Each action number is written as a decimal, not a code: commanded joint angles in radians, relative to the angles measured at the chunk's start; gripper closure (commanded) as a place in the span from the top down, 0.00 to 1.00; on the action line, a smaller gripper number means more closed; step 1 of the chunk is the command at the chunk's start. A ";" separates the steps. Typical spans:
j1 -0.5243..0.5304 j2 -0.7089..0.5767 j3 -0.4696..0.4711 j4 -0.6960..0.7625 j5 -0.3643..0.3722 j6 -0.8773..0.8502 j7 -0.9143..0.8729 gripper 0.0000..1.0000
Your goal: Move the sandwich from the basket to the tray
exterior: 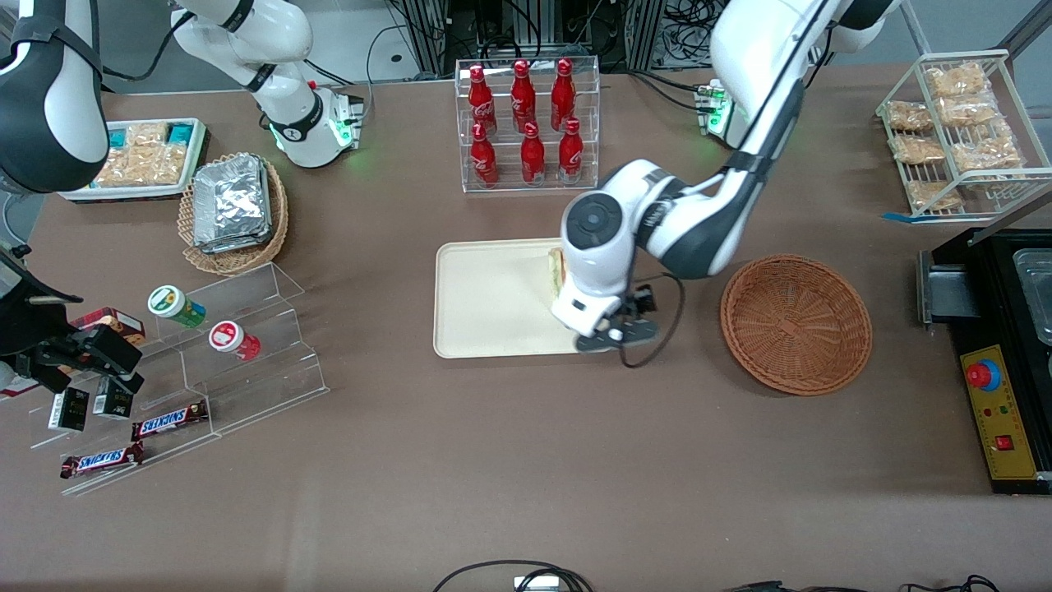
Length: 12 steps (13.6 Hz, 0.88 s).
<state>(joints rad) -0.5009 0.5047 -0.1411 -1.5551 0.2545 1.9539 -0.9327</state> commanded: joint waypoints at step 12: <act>-0.007 -0.239 0.454 0.000 -0.181 -0.243 0.500 1.00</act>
<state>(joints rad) -0.4948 0.3117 0.2825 -1.5422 0.0905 1.7531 -0.5095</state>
